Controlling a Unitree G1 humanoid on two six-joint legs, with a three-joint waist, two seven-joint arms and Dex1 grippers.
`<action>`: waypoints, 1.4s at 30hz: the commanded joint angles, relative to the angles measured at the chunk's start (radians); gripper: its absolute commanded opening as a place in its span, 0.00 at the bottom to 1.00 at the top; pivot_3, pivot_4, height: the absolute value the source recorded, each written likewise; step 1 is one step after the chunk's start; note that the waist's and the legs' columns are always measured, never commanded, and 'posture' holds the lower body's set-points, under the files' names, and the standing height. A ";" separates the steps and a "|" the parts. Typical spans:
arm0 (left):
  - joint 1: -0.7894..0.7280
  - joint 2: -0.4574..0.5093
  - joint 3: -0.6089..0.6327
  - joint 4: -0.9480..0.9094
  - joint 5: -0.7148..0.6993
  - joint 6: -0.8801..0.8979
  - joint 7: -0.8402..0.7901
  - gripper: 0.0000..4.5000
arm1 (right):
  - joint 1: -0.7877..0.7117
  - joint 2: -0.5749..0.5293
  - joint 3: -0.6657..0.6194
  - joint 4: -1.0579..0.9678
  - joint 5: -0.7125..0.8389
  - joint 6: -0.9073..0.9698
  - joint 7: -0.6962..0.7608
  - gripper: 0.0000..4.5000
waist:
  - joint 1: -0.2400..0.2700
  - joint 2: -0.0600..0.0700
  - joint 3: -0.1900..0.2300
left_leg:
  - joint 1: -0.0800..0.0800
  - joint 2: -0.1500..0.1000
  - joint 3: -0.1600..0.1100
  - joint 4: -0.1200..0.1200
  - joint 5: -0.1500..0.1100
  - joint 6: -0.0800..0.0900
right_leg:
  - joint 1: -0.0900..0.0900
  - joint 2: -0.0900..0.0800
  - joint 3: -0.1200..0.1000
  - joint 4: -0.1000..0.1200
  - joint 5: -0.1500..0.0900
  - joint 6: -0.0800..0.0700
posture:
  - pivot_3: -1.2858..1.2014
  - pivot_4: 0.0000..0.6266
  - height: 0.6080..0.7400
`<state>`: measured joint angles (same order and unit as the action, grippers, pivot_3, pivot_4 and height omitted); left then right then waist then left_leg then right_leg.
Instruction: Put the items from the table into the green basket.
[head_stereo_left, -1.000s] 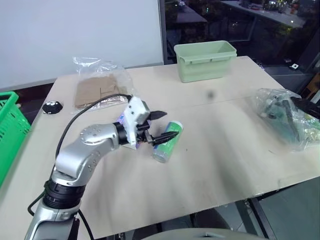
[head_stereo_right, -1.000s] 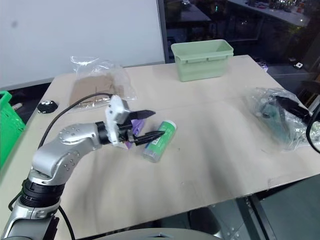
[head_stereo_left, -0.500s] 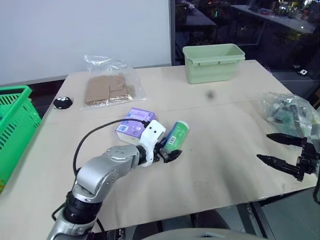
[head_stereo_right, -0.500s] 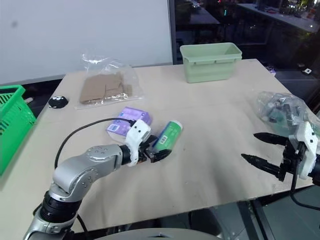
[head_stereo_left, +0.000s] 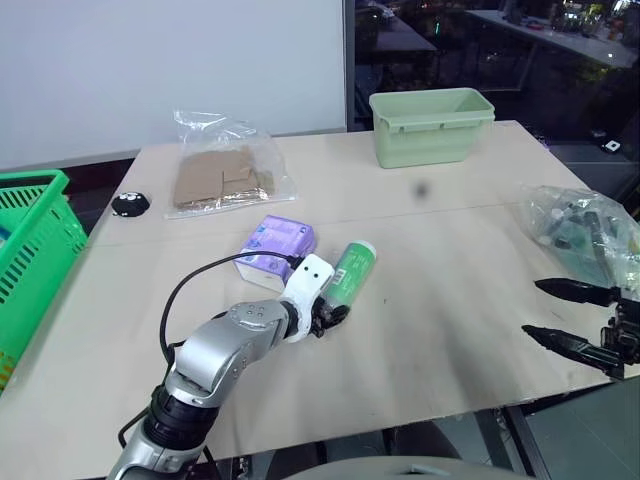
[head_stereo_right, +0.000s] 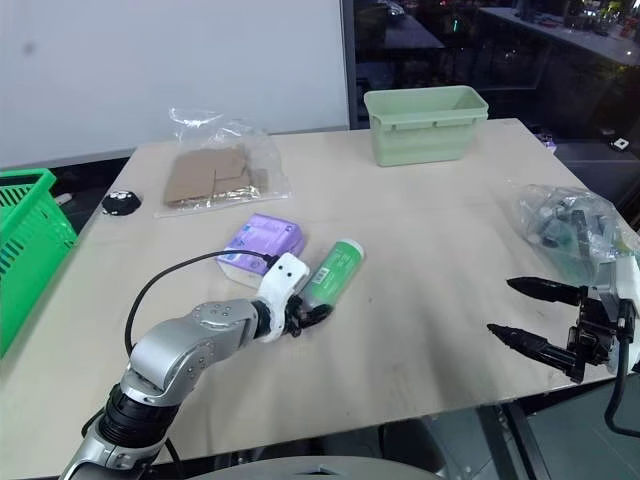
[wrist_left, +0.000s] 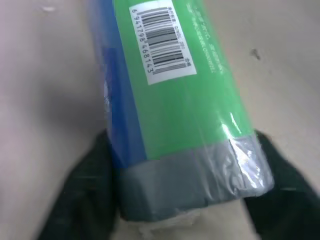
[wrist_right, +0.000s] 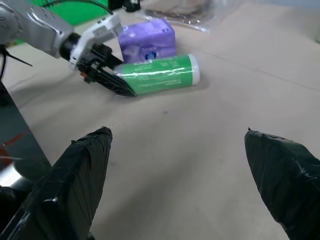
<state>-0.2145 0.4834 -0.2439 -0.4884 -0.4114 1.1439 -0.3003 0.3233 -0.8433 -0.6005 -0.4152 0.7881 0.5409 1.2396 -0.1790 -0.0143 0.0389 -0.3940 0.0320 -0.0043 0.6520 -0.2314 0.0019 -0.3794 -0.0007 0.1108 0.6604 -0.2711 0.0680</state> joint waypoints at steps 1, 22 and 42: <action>0.001 -0.013 0.001 -0.007 0.010 0.001 -0.004 0.46 | -0.004 -0.014 -0.030 -0.020 0.034 -0.012 0.024 1.00 | 0.000 0.000 0.000 | 0.000 0.000 0.000 0.000 0.000 0.000 | 0.000 0.000 0.000 0.000 0.000 0.000 | 0.45 0.00 1.00; -0.397 0.180 0.358 0.114 0.211 -0.218 0.064 0.46 | -0.689 0.017 0.280 0.143 0.177 0.109 -0.082 1.00 | 0.010 -0.005 0.006 | 0.000 -0.006 -0.009 -0.003 0.000 0.000 | -0.001 0.000 0.002 0.001 0.002 0.004 | 0.51 0.00 1.00; -0.090 0.550 0.822 0.557 0.343 -0.654 -0.042 0.46 | -1.111 0.295 0.564 0.248 -0.056 0.087 -0.280 1.00 | 0.262 -0.013 0.006 | -0.023 -0.010 -0.019 -0.004 0.002 -0.003 | -0.021 -0.016 -0.019 0.003 0.005 -0.003 | 0.58 0.00 1.00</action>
<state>-0.2873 1.0152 0.5565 0.0583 -0.0729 0.5638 -0.3344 -0.7636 -0.5456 -0.0203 -0.1411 0.7492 0.6442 0.9874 0.0832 -0.0271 0.0452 -0.4170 0.0214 -0.0228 0.6481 -0.2289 -0.0015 -0.4006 -0.0172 0.0911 0.6633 -0.2660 0.0653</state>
